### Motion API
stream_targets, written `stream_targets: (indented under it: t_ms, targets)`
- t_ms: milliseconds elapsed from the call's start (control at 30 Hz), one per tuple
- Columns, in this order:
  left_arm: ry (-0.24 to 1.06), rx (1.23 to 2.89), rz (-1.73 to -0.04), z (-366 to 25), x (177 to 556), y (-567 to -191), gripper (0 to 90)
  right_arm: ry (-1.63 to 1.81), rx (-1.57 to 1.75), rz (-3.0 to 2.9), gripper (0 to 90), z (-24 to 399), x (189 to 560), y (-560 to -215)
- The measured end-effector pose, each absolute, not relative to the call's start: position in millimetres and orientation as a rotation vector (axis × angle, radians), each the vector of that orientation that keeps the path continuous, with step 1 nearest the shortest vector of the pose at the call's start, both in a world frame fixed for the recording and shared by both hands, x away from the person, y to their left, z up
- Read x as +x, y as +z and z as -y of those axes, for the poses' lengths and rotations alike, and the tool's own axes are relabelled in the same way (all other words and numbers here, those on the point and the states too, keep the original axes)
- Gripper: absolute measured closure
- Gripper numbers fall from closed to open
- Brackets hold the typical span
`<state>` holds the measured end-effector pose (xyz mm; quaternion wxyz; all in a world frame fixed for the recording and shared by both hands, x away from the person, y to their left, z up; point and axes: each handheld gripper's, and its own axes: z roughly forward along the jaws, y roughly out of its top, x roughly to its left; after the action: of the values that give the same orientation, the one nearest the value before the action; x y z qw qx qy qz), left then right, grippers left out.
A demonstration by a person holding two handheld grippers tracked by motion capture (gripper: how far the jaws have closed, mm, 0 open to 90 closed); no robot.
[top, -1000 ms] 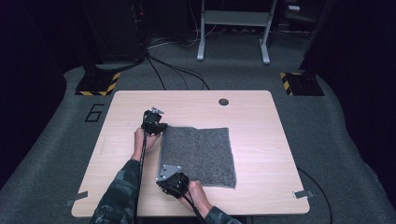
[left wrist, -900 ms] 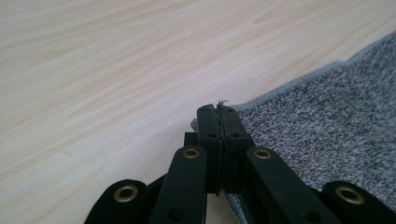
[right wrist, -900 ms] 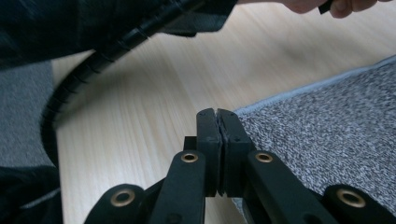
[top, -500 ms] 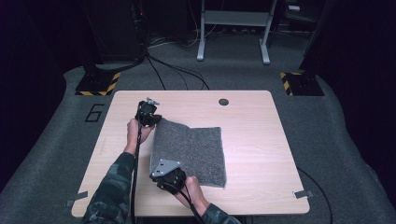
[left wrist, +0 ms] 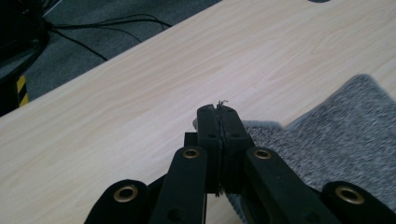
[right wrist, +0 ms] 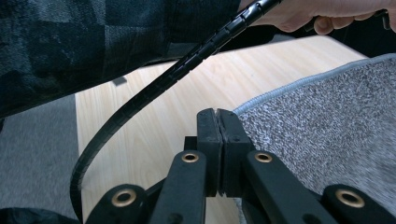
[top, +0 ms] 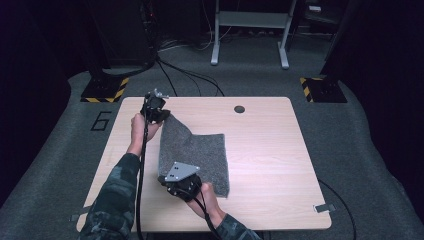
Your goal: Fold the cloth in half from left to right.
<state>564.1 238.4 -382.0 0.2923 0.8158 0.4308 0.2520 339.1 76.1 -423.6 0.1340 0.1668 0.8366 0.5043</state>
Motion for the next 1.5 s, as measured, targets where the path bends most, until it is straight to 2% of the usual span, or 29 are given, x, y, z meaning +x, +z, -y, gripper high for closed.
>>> stream_targets:
  t_ms: [133,567,933,1133,1500]
  targets:
    - [0.692,2.217,-1.116,-220.4,564.7,-372.7,89.2,1.478,0.518,-2.409,89.0,-63.5,335.2,-424.3]
    - [0.669,2.289,-1.062,-175.0,575.1,-387.7,89.1,1.464,0.674,-2.341,88.9,-14.4,330.3,-440.3]
    - [0.67,2.355,-1.057,-148.4,582.7,-399.3,88.8,1.45,0.776,-2.342,88.7,0.9,331.9,-460.9]
    - [0.696,2.369,-1.073,-155.9,583.3,-395.5,88.8,1.458,0.754,-2.346,88.8,-7.7,334.1,-460.0]
    - [0.753,2.406,-1.13,-191.5,579.6,-378.8,88.3,1.497,0.631,-2.403,88.8,-61.1,338.0,-447.6]
